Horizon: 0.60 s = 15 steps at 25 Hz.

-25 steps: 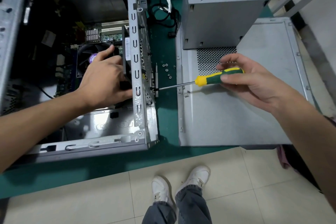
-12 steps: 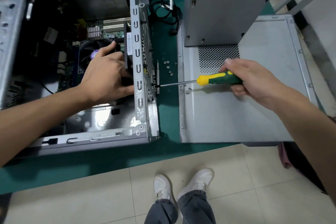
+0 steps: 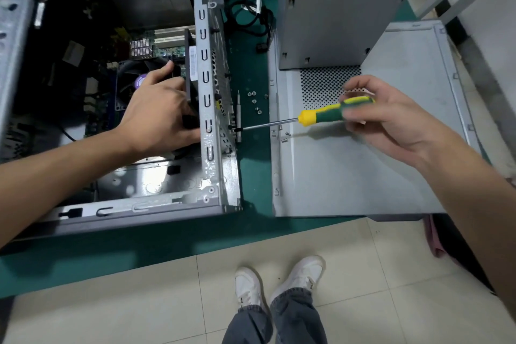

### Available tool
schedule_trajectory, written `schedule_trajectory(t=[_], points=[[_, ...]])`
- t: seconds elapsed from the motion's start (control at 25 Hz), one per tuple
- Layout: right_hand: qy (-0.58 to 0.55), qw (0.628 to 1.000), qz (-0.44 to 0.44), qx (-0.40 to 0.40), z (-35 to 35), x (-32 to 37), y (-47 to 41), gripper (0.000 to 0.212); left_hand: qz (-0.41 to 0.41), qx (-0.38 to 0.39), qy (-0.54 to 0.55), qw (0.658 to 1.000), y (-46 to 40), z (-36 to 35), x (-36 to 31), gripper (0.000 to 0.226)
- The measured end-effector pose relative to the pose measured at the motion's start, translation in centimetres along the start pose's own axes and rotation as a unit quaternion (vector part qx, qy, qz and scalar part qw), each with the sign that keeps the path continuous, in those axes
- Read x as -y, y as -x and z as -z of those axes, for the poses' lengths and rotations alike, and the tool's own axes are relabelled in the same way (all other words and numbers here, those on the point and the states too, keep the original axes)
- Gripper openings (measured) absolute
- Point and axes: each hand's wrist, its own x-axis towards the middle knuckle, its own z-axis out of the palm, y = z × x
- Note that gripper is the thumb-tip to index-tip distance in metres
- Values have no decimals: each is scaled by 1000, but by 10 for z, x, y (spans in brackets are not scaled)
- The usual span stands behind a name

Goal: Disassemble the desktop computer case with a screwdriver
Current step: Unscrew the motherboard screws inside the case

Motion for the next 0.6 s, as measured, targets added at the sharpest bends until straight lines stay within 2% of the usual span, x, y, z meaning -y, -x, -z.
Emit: schedule_trajectory(t=[0.04,0.12,0.2,0.24,0.28,0.32,0.4,0.48,0.56,0.6], points=[[-16,1000,0,6,-2,2,2,29,3,-1,-1,1000,1,0,0,54],[77,996,-36,-19,-6,5,2,13,18,8,-1,1000,2,-1,1,57],[215,973,-63,-50,-7,4,0,30,23,13,-13,1000,2,-1,1,61],[213,975,-43,-49,-10,4,-1,25,24,17,-13,999,1,-1,1,65],[165,984,-33,-55,-8,2,-2,13,23,22,-10,999,1,0,0,73],[106,993,-24,-39,-5,3,-1,10,20,24,-9,999,1,1,0,82],[15,1000,-14,3,-3,5,2,27,14,26,-9,1000,1,3,-1,92],[98,994,-36,-7,-4,4,3,12,14,30,-4,999,1,3,-1,92],[245,967,-59,-44,-5,0,1,29,19,34,-2,999,-1,3,-1,88],[243,968,-42,-47,-7,-1,1,25,22,36,-3,999,-1,3,-2,81]])
